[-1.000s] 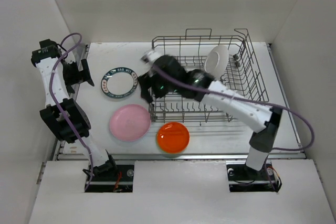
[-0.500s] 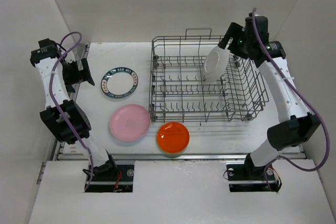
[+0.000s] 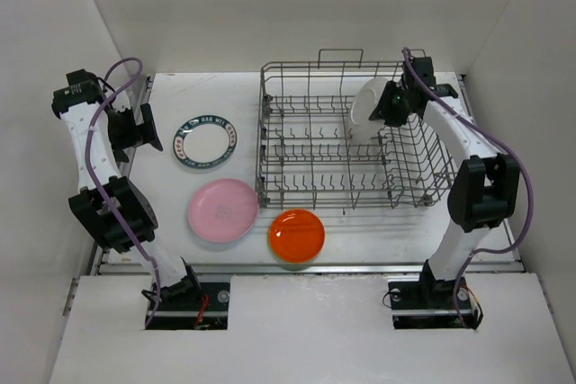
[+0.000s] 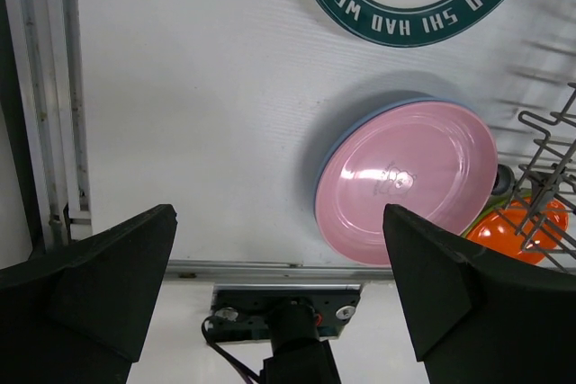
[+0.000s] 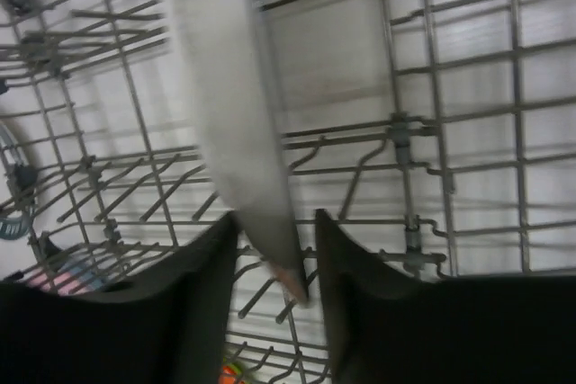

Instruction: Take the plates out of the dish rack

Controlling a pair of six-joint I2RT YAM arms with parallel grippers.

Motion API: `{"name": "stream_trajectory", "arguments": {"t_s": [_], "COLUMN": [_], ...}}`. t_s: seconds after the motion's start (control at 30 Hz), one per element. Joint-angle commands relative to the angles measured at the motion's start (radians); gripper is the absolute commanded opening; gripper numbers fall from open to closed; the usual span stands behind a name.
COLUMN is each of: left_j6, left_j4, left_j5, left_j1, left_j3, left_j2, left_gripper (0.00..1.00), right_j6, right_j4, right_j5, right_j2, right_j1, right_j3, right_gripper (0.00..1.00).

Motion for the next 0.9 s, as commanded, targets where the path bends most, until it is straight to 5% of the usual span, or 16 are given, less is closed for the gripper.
{"name": "stream_trajectory", "arguments": {"t_s": [0.0,0.07,0.1,0.17,0.37,0.87], "left_j6": [0.015,0.015,0.015,0.015,0.015,0.027], "left_j4": [-0.016,-0.016,-0.016,-0.016,-0.016,-0.048], "left_j5": [0.002,0.002,0.002,0.002,0.002,0.12], "left_j1": [0.002,0.002,0.002,0.002,0.002,0.002], "left_j3": [-0.011,-0.011,-0.011,-0.021,-0.021,0.022], "left_j2": [-0.039,-0.039,-0.039,-0.039,-0.048,-0.048], "left_gripper": [0.99,0.99,0.99,0.99,0.99,0.99], "right_j6": [-0.051,-0.074,-0.074,-0.113,-0.214,-0.453], "right_j4": [0.105,0.114,0.114,0.114,0.09,0.09], "right_j5": [-0.062,-0.062,-0.05,-0.039,0.059,0.677], "right_j2": [-0.015,-0.015,-0.015,-0.043,-0.155,-0.267], "right_j1": [0.006,0.006,0.006,0.006,0.07,0.495], "right_j3": [-0.007,-0.007,0.004,0.004,0.062,0.128], "right_gripper": [0.37,0.22,0.07,0.0,0.0,0.0]}}
